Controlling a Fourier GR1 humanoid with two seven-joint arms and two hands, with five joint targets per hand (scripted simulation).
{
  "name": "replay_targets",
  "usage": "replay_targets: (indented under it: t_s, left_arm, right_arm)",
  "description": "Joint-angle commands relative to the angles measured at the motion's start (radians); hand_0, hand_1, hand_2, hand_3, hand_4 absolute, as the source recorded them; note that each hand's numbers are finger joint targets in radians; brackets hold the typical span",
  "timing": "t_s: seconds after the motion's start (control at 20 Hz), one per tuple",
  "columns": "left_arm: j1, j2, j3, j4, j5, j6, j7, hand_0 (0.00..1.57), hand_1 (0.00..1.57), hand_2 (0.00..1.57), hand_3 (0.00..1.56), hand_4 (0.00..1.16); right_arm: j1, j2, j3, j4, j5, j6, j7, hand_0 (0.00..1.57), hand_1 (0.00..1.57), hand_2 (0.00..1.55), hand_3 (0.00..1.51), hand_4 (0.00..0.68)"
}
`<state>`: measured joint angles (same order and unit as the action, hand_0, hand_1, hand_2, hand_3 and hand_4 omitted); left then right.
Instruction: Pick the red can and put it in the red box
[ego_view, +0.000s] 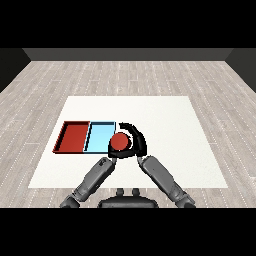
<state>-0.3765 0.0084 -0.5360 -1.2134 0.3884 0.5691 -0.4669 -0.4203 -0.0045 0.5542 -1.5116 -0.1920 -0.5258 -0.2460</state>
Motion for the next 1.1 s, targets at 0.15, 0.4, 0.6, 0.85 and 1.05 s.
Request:
replay_targets:
  t_s: [0.15, 0.4, 0.6, 0.85, 1.05]
  left_arm:
    - [0.046, -0.008, -0.027, -0.07, -0.047, 0.076, 0.01, 1.57, 1.57, 1.57, 1.5, 1.14]
    - [-0.018, -0.008, -0.073, -0.045, -0.005, 0.132, -0.003, 1.57, 1.57, 1.57, 1.49, 1.13]
    - [-0.019, -0.008, 0.032, -0.008, -0.071, 0.05, 0.027, 1.57, 1.57, 1.57, 1.48, 1.14]
    - [-0.037, -0.008, 0.087, -0.01, -0.093, 0.047, 0.051, 1.57, 1.57, 1.57, 1.46, 1.13]
    - [0.045, 0.031, 0.082, -0.141, -0.145, 0.05, 0.095, 1.57, 1.57, 1.56, 1.47, 1.13]
  right_arm:
    - [0.041, 0.004, -0.056, 0.092, -0.048, 0.078, -0.085, 0.0, 0.0, 0.0, 0.0, 0.0]
    - [-0.01, 0.004, -0.026, 0.075, -0.017, 0.014, -0.02, 0.0, 0.0, 0.0, 0.0, 0.0]
    - [0.05, 0.004, -0.023, -0.072, 0.06, 0.014, 0.098, 0.0, 0.0, 0.0, 0.0, 0.0]
    - [0.14, -0.018, -0.116, -0.116, -0.013, 0.13, 0.039, 0.0, 0.0, 0.0, 0.0, 0.0]
    - [0.144, -0.032, -0.178, -0.17, -0.011, 0.169, 0.054, 0.0, 0.0, 0.0, 0.0, 0.0]
